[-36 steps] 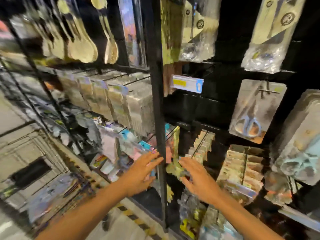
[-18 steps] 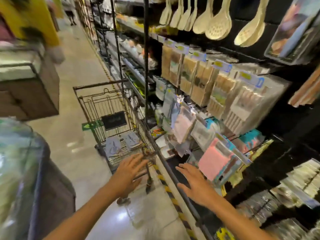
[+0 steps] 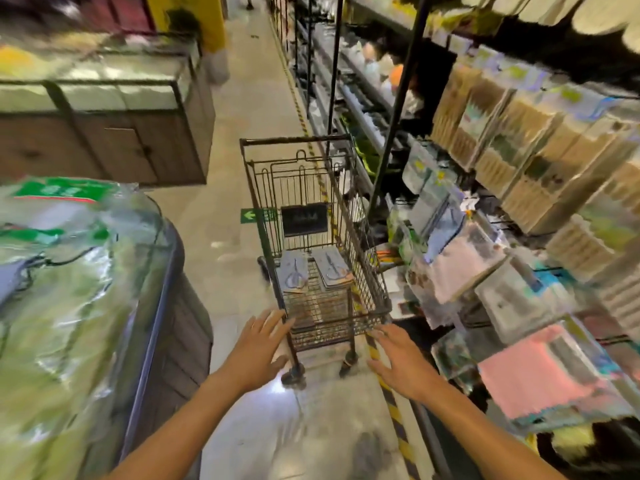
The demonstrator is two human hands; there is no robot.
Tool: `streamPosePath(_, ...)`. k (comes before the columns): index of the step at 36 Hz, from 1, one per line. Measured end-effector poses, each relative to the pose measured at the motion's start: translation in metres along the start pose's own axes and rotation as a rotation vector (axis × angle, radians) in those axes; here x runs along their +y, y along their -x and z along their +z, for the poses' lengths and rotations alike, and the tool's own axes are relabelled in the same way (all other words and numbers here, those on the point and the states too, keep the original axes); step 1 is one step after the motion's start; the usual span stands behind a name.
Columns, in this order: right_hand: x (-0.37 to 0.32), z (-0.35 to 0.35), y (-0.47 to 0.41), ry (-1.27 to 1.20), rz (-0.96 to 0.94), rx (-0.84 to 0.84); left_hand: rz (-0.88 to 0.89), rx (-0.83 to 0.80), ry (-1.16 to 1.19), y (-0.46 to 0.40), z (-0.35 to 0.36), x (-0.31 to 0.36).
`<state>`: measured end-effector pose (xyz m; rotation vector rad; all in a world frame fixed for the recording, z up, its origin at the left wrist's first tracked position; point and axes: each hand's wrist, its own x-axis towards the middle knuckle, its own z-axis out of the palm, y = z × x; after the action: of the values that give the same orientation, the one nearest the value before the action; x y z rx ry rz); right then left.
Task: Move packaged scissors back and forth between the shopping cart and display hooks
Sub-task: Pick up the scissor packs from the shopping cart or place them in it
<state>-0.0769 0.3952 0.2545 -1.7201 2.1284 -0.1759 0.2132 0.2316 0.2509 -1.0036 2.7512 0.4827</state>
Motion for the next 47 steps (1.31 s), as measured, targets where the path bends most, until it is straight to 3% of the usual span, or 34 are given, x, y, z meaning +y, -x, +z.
streamPosePath(13, 0.106, -0.025, -0.134, -0.088, -0.026, -0.068, -0.127, -0.085, 0.005, -0.147, -0.006, 0.024)
streamPosePath(19, 0.138, -0.036, -0.177, -0.115, -0.031, -0.187, -0.196, -0.096, 0.059, -0.191, -0.011, 0.033)
streamPosePath(29, 0.146, -0.034, -0.245, -0.152, -0.009, -0.356, -0.324, -0.162, 0.131, -0.237, -0.007, 0.027)
streamPosePath(36, 0.141, -0.034, -0.295, -0.128, -0.021, -0.332, -0.438, -0.207, 0.193, -0.289, 0.015, -0.002)
streamPosePath(47, 0.150, 0.011, -0.383, -0.147, 0.132, -0.463, -0.465, -0.317, 0.359, -0.360, 0.055, -0.053)
